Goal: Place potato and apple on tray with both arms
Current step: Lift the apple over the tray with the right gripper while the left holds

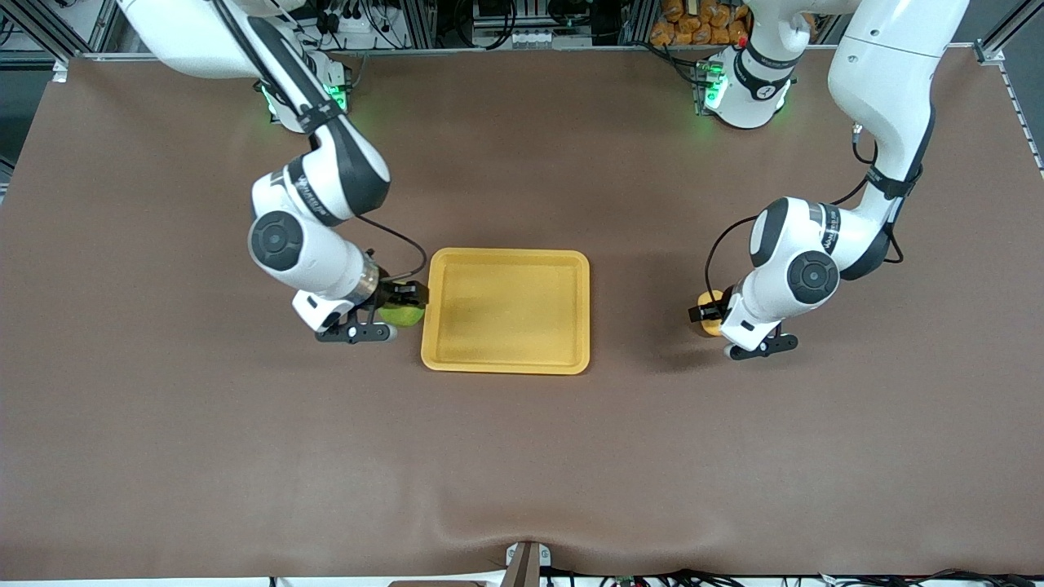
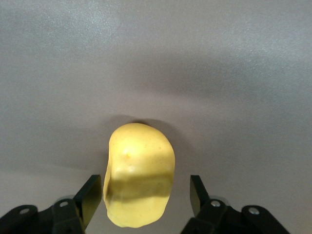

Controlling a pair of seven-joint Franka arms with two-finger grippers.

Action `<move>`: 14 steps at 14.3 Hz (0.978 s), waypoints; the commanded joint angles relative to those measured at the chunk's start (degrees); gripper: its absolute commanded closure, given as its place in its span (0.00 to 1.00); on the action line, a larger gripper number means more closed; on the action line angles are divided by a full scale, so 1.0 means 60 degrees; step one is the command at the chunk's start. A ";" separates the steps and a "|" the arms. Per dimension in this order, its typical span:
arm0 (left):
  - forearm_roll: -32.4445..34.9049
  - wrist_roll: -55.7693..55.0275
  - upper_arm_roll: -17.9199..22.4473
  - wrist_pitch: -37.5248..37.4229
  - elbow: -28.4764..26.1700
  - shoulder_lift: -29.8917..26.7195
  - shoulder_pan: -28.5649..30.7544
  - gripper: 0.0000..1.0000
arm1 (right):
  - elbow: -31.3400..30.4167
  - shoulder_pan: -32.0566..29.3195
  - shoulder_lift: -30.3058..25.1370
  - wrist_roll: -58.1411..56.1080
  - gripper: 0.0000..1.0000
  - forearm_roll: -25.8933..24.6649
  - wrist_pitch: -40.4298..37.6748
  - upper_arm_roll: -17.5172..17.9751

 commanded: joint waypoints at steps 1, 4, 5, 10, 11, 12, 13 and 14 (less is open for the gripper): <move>-0.0006 -0.0124 -0.0001 0.0194 -0.0029 0.0059 -0.0001 0.22 | 0.0258 0.0256 0.0217 0.1970 0.96 -0.0039 -0.0112 -0.0046; -0.0006 -0.0124 -0.0015 0.0194 -0.0014 0.0103 -0.0001 0.29 | 0.0258 0.0637 0.0422 0.4577 0.95 -0.0024 -0.0083 -0.0046; -0.0006 -0.0124 -0.0015 0.0194 -0.0014 0.0103 -0.0015 0.32 | 0.0258 0.0681 0.0438 0.5208 0.95 -0.0010 -0.0112 -0.0046; -0.0006 -0.0109 -0.0001 0.0165 -0.0028 0.0044 -0.0001 0.40 | 0.0243 0.1237 0.0891 0.8681 0.93 -0.0097 0.0325 -0.0104; -0.0006 -0.0109 -0.0015 0.0165 -0.0028 0.0030 -0.0001 0.40 | 0.0243 0.1282 0.1051 0.8990 0.94 -0.0098 0.0603 -0.0090; -0.0006 -0.0109 -0.0015 0.0150 -0.0028 0.0001 -0.0015 0.43 | 0.0258 0.1442 0.1184 0.9312 0.95 -0.0112 0.0779 -0.0104; -0.0006 -0.0109 -0.0015 0.0107 -0.0028 -0.0014 -0.0015 0.46 | 0.0258 0.1617 0.1301 0.9591 0.96 -0.0141 0.0854 -0.0134; -0.0006 -0.0109 -0.0015 0.0092 -0.0028 -0.0029 -0.0030 0.51 | 0.0258 0.1692 0.1404 0.9753 0.97 -0.0200 0.0898 -0.0148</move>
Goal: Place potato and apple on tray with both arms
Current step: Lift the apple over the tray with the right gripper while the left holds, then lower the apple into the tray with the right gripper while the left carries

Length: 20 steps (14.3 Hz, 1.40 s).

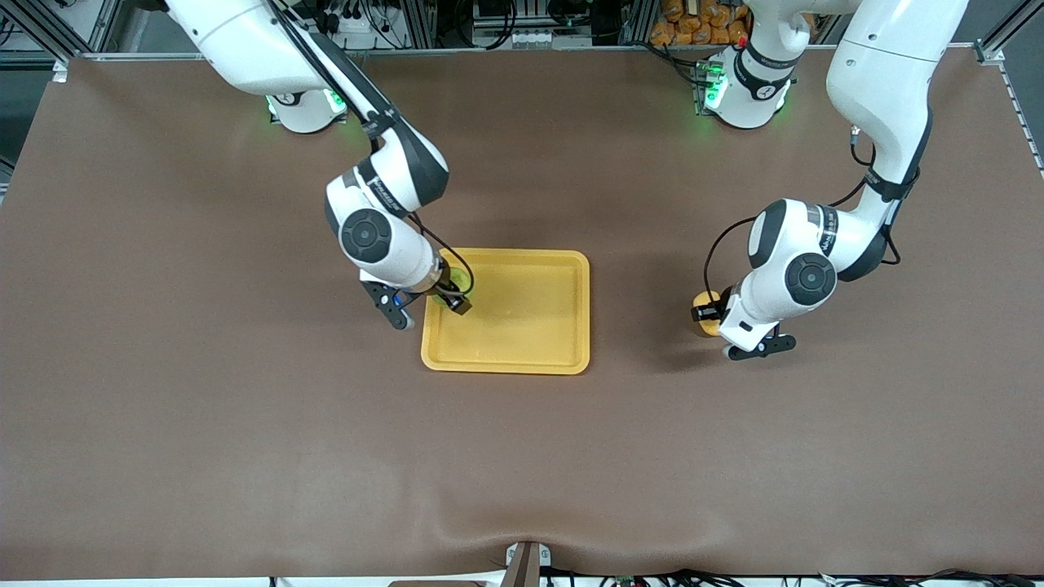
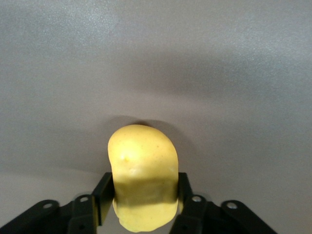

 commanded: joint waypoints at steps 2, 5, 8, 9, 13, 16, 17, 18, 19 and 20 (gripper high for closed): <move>0.0008 -0.0095 -0.0028 0.0021 -0.0026 -0.0118 -0.0023 0.58 | 0.0214 0.0289 0.0398 0.0808 0.99 -0.0285 0.0201 -0.0117; 0.0008 -0.0095 -0.0043 -0.0037 0.0004 -0.0176 -0.0037 0.58 | 0.0200 0.0318 0.0632 0.0881 1.00 -0.0300 0.0333 -0.0161; 0.0008 -0.0109 -0.0043 -0.0169 0.0004 -0.0367 -0.0198 0.58 | 0.0200 0.0377 0.0765 0.0955 0.99 -0.0372 0.0422 -0.0191; 0.0008 -0.0109 -0.0043 -0.0169 0.0018 -0.0396 -0.0213 0.58 | 0.0200 0.0377 0.0794 0.0955 0.99 -0.0489 0.0422 -0.0234; 0.0008 -0.0109 -0.0058 -0.0389 0.0193 -0.0513 -0.0548 0.58 | 0.0214 0.0333 0.0984 0.0955 0.89 -0.0811 0.0436 -0.0249; 0.0008 -0.0095 -0.0058 -0.0404 0.0398 -0.0528 -0.0900 0.58 | 0.0214 0.0332 0.1058 0.0955 0.01 -0.1032 0.0436 -0.0249; 0.0008 -0.0022 -0.0058 -0.0404 0.0457 -0.0514 -0.1076 0.57 | 0.0214 0.0362 0.1058 0.0955 0.00 -0.1032 0.0436 -0.0249; 0.0008 -0.0007 -0.0058 -0.0404 0.0632 -0.0456 -0.1251 0.57 | 0.0214 0.0362 0.1058 0.0955 0.00 -0.1032 0.0422 -0.0249; 0.0008 0.0008 -0.0058 -0.0404 0.0808 -0.0426 -0.1500 0.57 | 0.0229 0.0391 0.1043 0.0955 0.00 -0.1032 0.0422 -0.0249; 0.0008 -0.0007 -0.0058 -0.0404 0.0969 -0.0411 -0.1705 0.57 | 0.0258 0.0391 0.1014 0.0955 0.00 -0.1032 0.0422 -0.0249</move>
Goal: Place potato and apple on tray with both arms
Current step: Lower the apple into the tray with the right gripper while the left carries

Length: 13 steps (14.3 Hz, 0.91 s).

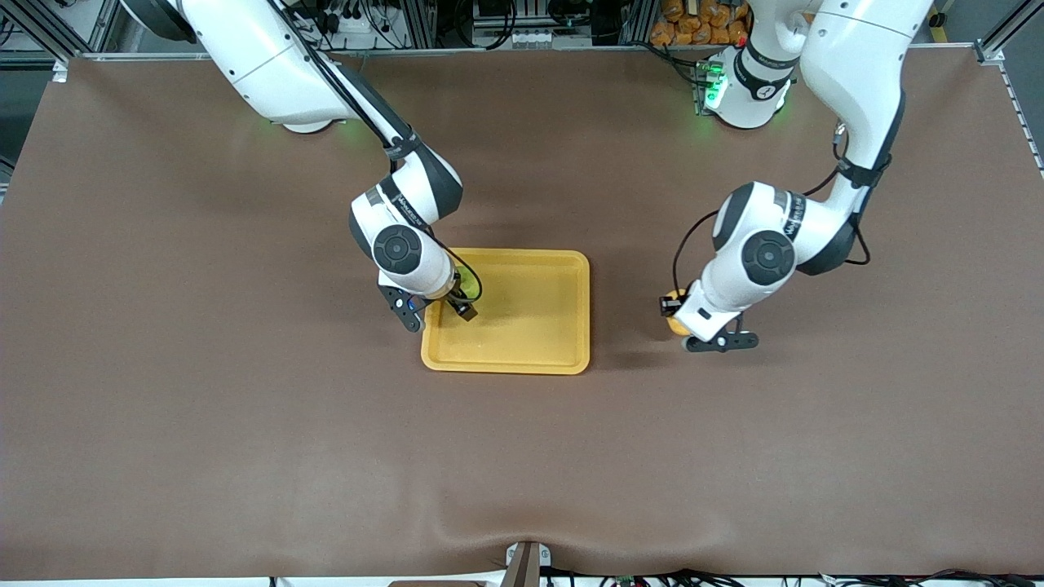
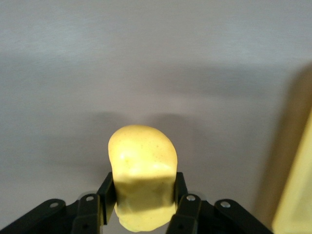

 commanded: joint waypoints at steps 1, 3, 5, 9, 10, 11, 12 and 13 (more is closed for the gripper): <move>-0.0006 -0.0068 0.0055 -0.0250 0.0520 -0.0031 -0.0622 0.57 | 0.0380 0.0151 0.0058 0.0293 0.00 -0.0222 -0.0110 -0.0074; 0.0008 -0.0069 0.0055 -0.0250 0.0872 0.0130 -0.0887 0.56 | 0.0834 0.0224 -0.0016 0.0482 0.00 -0.0193 -0.0416 -0.0045; 0.0255 0.0033 0.0055 -0.0250 0.1223 0.0320 -0.1078 0.55 | 0.1550 0.0224 -0.0074 0.0556 0.00 -0.0193 -0.1496 -0.0015; 0.0755 -0.0068 0.0041 -0.0250 0.2029 0.0891 -0.1546 0.55 | 0.2402 0.0049 -0.0542 0.0396 0.00 -0.0178 -0.3447 -0.0015; 0.0741 -0.0127 0.0041 -0.0250 0.2234 0.1037 -0.1635 0.55 | 0.2476 -0.0082 -0.0616 0.0366 0.00 -0.0178 -0.3712 -0.0015; 0.0668 -0.0200 0.0041 -0.0250 0.2439 0.1184 -0.1664 0.56 | 0.2477 -0.0243 -0.0718 0.0178 0.00 -0.0163 -0.3888 -0.0015; 0.0638 -0.0302 0.0041 -0.0250 0.2629 0.1316 -0.1795 0.56 | 0.2433 -0.0389 -0.0835 -0.0404 0.00 -0.0163 -0.4021 -0.0015; 0.0638 -0.0419 0.0041 -0.0250 0.2791 0.1448 -0.1884 0.56 | 0.2389 -0.0608 -0.0967 -0.1164 0.00 -0.0163 -0.4153 -0.0015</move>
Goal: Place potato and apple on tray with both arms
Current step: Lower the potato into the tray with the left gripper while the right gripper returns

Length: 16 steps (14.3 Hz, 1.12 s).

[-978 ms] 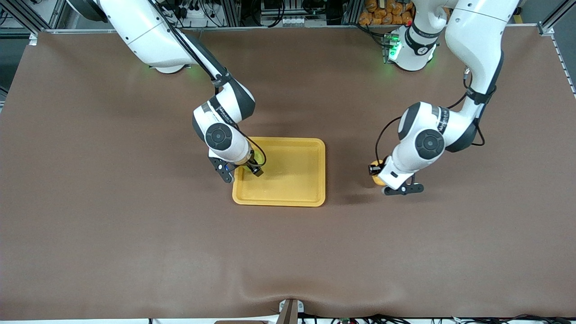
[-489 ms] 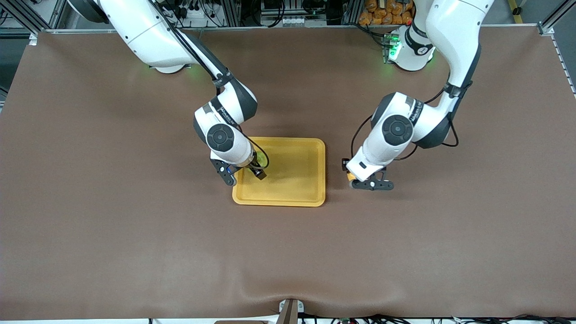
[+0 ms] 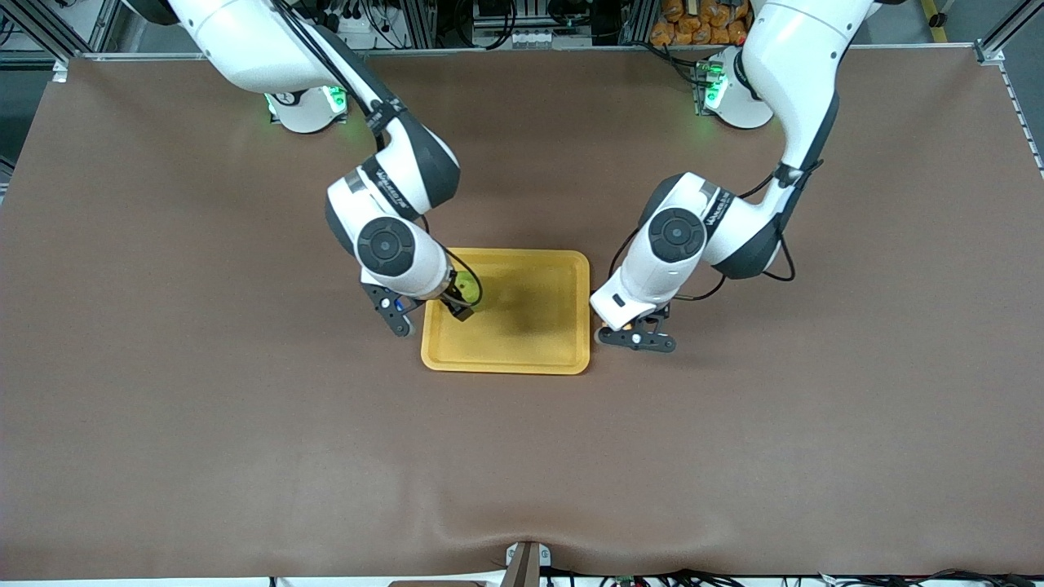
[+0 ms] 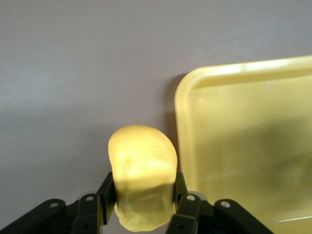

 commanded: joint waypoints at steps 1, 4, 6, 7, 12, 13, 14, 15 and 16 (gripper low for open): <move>0.0081 -0.0424 0.0049 -0.0227 0.0842 0.0551 -0.0251 0.56 | -0.0131 -0.0740 -0.0441 -0.1587 0.00 -0.0133 -0.0424 0.0099; 0.0096 -0.0615 0.0049 -0.0227 0.1209 0.0844 -0.0572 0.56 | -0.0320 -0.1677 -0.1055 -0.3928 0.00 -0.0104 -0.0967 0.0099; 0.0067 -0.0703 0.0049 -0.0227 0.1356 0.1137 -0.0777 0.55 | -0.0759 -0.2279 -0.1757 -0.5642 0.00 -0.0060 -0.0968 0.0099; 0.0081 -0.0950 0.0049 -0.0227 0.1429 0.1240 -0.0923 0.55 | -0.0906 -0.2484 -0.2080 -0.6362 0.00 -0.0060 -0.0968 0.0099; 0.0096 -0.1713 0.0063 -0.0227 0.1547 0.1388 -0.1217 0.55 | -0.0922 -0.3421 -0.3399 -0.9217 0.00 -0.0060 -0.1610 0.0085; 0.0096 -0.1787 0.0063 -0.0227 0.1503 0.1388 -0.1305 0.54 | -0.0907 -0.3714 -0.3706 -0.9950 0.00 -0.0060 -0.1743 0.0085; 0.0096 -0.1816 0.0063 -0.0227 0.1488 0.1402 -0.1364 0.53 | -0.0878 -0.3992 -0.3956 -1.0697 0.00 -0.0060 -0.1817 0.0041; 0.0125 -0.1933 0.0063 -0.0227 0.1503 0.1504 -0.1364 0.47 | -0.0820 -0.4169 -0.4161 -1.1357 0.00 -0.0060 -0.2006 0.0026; 0.0198 -0.2079 0.0078 -0.0227 0.1503 0.1563 -0.1379 0.38 | -0.0761 -0.4273 -0.4279 -1.1886 0.00 -0.0060 -0.2153 -0.0133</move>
